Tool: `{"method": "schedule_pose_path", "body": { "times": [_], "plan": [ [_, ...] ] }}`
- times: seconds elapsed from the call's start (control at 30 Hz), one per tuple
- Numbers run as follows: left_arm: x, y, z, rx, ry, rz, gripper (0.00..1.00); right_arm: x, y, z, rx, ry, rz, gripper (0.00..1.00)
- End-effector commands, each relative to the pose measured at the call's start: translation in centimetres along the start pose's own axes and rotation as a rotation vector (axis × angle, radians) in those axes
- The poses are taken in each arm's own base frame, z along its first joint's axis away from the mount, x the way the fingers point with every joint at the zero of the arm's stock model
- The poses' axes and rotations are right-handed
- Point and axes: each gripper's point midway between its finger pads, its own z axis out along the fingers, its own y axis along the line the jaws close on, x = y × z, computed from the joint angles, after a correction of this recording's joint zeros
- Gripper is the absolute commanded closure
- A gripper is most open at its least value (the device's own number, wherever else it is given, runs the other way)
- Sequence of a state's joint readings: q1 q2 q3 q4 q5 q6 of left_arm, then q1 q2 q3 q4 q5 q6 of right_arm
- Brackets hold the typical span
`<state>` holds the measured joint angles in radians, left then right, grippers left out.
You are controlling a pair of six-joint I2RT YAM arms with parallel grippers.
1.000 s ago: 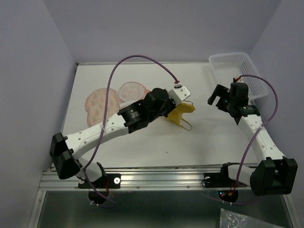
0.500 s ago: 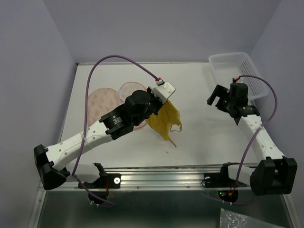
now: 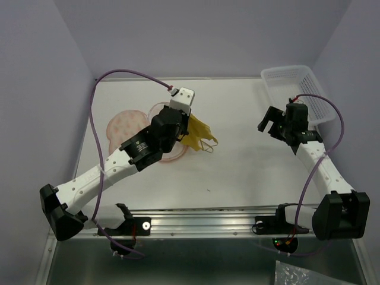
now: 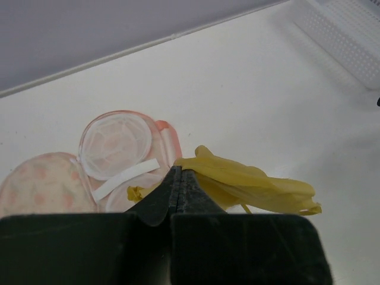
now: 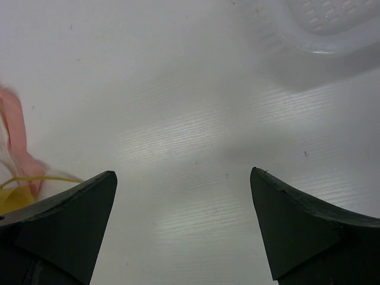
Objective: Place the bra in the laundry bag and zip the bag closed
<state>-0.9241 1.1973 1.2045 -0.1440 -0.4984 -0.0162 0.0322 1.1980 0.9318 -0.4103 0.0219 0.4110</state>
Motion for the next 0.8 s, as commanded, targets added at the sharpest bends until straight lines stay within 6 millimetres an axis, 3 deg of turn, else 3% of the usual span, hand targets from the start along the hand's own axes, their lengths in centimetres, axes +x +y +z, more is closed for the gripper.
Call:
{"method": "schedule_pose_path", "body": {
  "times": [0.0, 0.2, 0.3, 0.53, 0.63, 0.77],
  "plan": [
    [-0.1, 0.9, 0.2, -0.051, 0.001, -0.145, 1.00, -0.5, 0.2, 0.5, -0.012, -0.023, -0.011, 0.00],
    [1.0, 1.3, 0.6, -0.065, 0.016, -0.229, 1.00, -0.3, 0.1, 1.0, -0.007, -0.014, -0.009, 0.00],
    [1.0, 1.6, 0.2, -0.078, 0.030, -0.276, 1.00, 0.0, -0.1, 1.4, 0.003, -0.002, -0.008, 0.00],
    [3.2, 2.5, -0.8, -0.137, 0.088, -0.349, 1.00, 0.6, -0.2, 2.1, 0.008, 0.027, -0.006, 0.00],
    [2.1, 1.7, -1.2, -0.075, 0.060, -0.374, 1.00, 0.9, -0.2, 2.5, 0.006, 0.041, -0.004, 0.00],
    [1.8, 2.8, -1.1, -0.108, 0.010, -0.381, 1.00, 1.1, -0.3, 2.7, 0.010, 0.049, -0.004, 0.00]
  ]
}}
